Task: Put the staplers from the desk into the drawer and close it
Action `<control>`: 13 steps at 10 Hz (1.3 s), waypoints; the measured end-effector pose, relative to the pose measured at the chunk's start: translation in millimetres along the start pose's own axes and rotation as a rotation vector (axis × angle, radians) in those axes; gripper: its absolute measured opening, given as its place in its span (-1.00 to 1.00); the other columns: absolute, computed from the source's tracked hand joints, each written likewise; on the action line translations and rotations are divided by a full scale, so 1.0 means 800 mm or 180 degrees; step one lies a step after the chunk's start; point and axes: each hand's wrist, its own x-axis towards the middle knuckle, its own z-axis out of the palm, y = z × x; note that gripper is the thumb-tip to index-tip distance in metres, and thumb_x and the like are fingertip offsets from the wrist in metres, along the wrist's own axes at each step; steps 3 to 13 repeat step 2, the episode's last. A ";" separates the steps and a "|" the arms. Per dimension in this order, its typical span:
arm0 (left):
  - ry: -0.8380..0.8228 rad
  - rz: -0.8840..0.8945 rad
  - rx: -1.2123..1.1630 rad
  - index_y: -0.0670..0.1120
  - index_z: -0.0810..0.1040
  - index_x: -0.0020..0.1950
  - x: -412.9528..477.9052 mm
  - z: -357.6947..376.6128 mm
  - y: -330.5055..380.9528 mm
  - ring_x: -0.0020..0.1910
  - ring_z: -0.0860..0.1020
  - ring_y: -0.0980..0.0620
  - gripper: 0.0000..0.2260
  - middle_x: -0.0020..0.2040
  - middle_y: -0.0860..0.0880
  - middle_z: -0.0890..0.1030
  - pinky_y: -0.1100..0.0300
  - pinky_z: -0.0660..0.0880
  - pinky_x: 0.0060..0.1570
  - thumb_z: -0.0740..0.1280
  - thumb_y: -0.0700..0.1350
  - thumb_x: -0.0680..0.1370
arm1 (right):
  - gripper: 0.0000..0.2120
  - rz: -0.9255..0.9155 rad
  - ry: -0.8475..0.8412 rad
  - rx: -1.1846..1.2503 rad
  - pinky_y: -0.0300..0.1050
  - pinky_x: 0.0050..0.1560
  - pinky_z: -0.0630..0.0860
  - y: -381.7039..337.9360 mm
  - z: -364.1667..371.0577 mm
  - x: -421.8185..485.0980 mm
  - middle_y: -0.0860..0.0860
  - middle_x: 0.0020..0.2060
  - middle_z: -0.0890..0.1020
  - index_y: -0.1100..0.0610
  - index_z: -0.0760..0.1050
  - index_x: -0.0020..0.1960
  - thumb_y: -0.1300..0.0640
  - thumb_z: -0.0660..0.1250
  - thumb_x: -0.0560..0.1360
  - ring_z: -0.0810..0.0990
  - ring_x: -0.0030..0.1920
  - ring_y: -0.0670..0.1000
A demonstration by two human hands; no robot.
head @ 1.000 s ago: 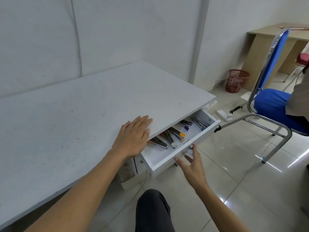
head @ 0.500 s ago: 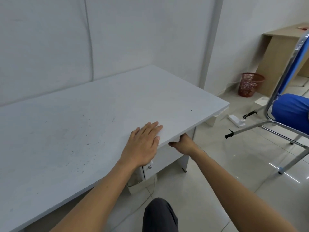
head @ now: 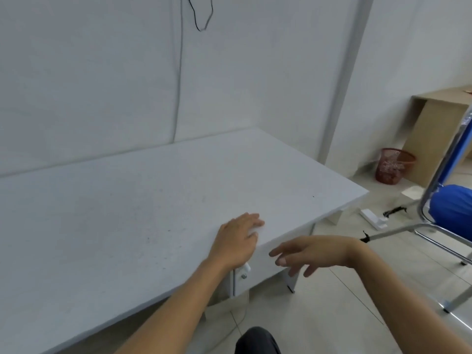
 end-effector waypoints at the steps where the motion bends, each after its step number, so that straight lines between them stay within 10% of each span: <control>1: 0.0068 -0.0293 -0.0391 0.12 0.45 0.39 -0.031 -0.013 -0.005 0.45 0.34 0.10 -0.64 0.46 0.13 0.41 0.09 0.24 0.46 0.18 -0.07 0.59 | -0.57 -0.0470 0.0248 0.0161 -0.06 0.26 0.57 -0.042 -0.012 -0.018 -0.10 0.33 0.58 -0.06 0.42 0.45 -0.10 0.26 0.60 0.66 0.18 -0.11; 2: 0.0348 -0.0587 -0.0745 0.08 0.48 0.35 -0.050 -0.051 -0.010 0.28 0.47 0.09 -0.68 0.36 0.10 0.50 0.23 0.36 0.24 0.21 -0.07 0.61 | -0.67 -0.0945 0.0588 0.0506 -0.01 0.23 0.59 -0.092 -0.020 -0.014 -0.07 0.22 0.66 -0.01 0.49 0.38 0.00 0.25 0.63 0.68 0.15 -0.06; 13: 0.0348 -0.0587 -0.0745 0.08 0.48 0.35 -0.050 -0.051 -0.010 0.28 0.47 0.09 -0.68 0.36 0.10 0.50 0.23 0.36 0.24 0.21 -0.07 0.61 | -0.67 -0.0945 0.0588 0.0506 -0.01 0.23 0.59 -0.092 -0.020 -0.014 -0.07 0.22 0.66 -0.01 0.49 0.38 0.00 0.25 0.63 0.68 0.15 -0.06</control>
